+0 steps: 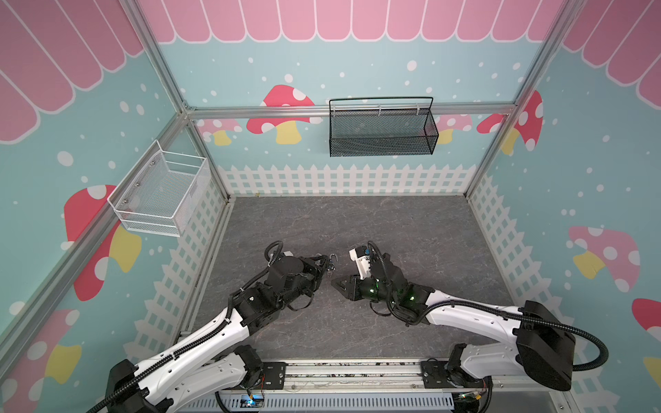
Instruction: Unlock with the key
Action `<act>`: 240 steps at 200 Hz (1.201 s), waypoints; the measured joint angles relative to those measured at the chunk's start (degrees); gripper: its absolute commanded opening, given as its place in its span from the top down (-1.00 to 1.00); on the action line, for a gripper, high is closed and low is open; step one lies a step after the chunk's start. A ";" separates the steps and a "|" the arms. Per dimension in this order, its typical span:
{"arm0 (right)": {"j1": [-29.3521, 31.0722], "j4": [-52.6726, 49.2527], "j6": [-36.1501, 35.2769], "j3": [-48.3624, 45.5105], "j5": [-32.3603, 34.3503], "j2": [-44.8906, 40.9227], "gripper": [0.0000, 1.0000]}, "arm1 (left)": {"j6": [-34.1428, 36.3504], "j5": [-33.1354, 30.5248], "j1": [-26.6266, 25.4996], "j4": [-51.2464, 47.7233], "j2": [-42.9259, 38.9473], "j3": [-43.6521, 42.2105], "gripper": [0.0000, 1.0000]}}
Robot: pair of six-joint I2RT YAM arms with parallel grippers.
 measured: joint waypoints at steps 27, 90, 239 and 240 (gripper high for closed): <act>0.72 -1.31 -3.54 1.77 2.99 -0.94 0.14 | 0.72 -0.20 0.00 -1.20 0.00 0.09 1.00; 1.05 -3.80 -11.13 6.43 6.36 -2.43 0.12 | 3.26 -0.61 0.00 -3.82 0.59 2.95 1.00; 0.96 -6.38 -16.74 9.33 5.33 0.07 1.00 | 4.85 -0.33 0.00 -4.70 0.94 3.82 1.00; 0.96 -6.38 -16.70 9.33 5.27 0.07 1.00 | 4.85 -0.33 0.00 -4.70 0.94 3.82 1.00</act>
